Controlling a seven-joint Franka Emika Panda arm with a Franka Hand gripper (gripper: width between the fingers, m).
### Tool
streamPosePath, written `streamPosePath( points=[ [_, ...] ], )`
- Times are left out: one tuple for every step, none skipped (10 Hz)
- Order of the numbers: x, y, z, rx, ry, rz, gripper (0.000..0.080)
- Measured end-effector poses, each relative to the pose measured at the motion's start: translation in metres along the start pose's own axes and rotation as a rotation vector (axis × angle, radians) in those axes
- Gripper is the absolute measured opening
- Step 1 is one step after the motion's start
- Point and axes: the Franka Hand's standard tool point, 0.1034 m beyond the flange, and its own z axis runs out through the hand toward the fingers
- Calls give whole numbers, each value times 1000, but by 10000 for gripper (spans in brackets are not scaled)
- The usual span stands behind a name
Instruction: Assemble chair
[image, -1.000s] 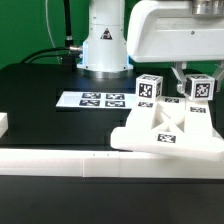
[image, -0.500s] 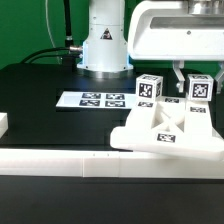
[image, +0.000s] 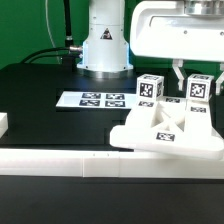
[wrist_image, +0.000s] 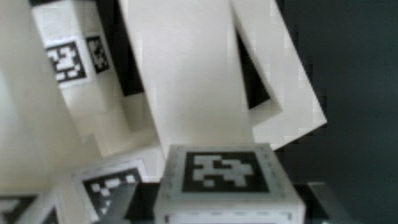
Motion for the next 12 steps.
streamPosePath(
  points=[
    [-2, -1, 0, 0, -1, 90, 268],
    [-4, -3, 0, 0, -4, 174, 268],
    [-5, -5, 0, 14, -19, 294, 268],
    [-6, -6, 1, 27, -37, 392, 268],
    [-7, -7, 1, 35, -49, 472, 268],
    [-9, -8, 1, 34, -55, 581, 268],
    [-9, -8, 1, 33, -55, 614, 268],
    [-9, -8, 1, 33, -54, 563, 268],
    [-9, -8, 2, 32, -54, 538, 446],
    [-10, -9, 2, 33, -54, 513, 571],
    [-9, -8, 1, 36, -50, 398, 571],
    [-9, -9, 1, 39, -47, 349, 636]
  ],
)
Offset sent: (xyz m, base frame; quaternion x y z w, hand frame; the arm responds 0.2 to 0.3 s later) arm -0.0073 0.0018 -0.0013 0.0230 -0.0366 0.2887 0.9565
